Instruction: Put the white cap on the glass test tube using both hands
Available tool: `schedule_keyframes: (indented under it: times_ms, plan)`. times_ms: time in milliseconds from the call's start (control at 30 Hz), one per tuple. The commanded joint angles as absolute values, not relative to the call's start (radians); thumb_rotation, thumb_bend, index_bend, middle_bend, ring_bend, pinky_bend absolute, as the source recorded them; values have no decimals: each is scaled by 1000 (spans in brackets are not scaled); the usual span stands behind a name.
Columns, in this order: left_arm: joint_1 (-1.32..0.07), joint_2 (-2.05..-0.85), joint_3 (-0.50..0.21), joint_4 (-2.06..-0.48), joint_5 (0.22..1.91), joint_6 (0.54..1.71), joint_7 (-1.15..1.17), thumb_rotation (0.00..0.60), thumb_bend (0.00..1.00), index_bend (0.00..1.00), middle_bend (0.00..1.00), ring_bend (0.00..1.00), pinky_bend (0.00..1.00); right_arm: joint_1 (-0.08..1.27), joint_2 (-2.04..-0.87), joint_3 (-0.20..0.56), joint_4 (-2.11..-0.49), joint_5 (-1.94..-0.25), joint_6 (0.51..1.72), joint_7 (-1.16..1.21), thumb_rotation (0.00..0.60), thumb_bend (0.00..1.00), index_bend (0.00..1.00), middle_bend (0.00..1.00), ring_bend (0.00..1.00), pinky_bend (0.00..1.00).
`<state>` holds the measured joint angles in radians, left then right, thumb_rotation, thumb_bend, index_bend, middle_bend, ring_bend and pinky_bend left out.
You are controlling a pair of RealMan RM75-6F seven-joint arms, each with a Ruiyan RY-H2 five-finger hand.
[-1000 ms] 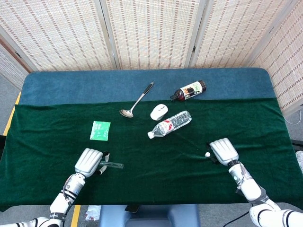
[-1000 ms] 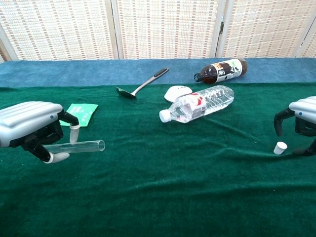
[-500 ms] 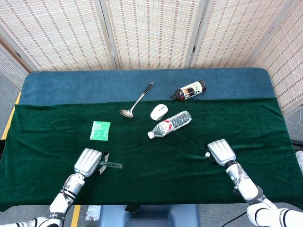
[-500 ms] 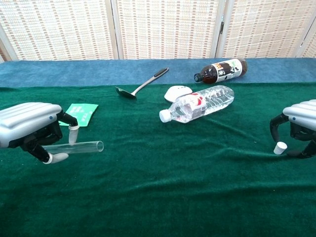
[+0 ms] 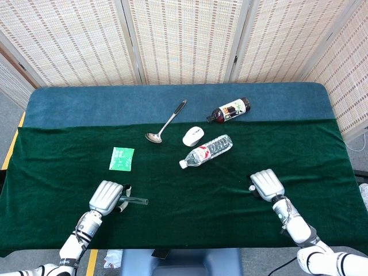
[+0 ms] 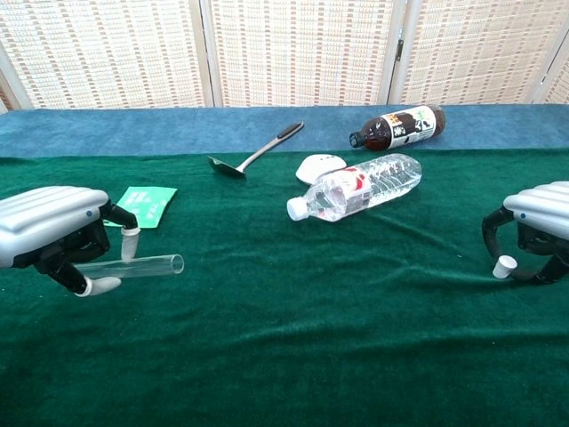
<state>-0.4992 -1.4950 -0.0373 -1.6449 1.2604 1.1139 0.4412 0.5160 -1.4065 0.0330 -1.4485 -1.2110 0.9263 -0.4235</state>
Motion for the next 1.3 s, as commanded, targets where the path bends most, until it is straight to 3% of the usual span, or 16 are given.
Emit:
schedule_keyframes:
  times_ms: [33, 333, 633, 867, 1300]
  plan:
    - [-499, -1495, -37, -1643, 1261, 1114, 440, 600, 484, 676, 982, 968, 864, 518, -1409, 33, -1447, -1207, 925, -427, 599, 402, 467, 1000, 1000, 1000]
    - [-500, -1497, -37, -1636, 1261, 1110, 433, 600, 487, 676, 982, 968, 864, 526, -1415, 31, -1448, -1195, 921, -438, 599, 445, 497, 1000, 1000, 1000]
    - [-505, -1497, -43, -1634, 1258, 1101, 422, 600, 487, 676, 981, 968, 864, 522, -1398, 32, -1479, -1198, 943, -430, 600, 460, 619, 1000, 1000, 1000]
    - [-538, -1474, -83, -1674, 1234, 1047, 352, 600, 488, 676, 982, 968, 864, 503, -1296, 65, -1634, -1305, 1046, -327, 600, 505, 739, 1000, 1000, 1000]
    - [-618, -1422, -172, -1786, 1157, 911, 163, 600, 493, 677, 982, 968, 864, 542, -1149, 163, -1935, -1479, 1148, -205, 600, 511, 771, 1000, 1000, 1000]
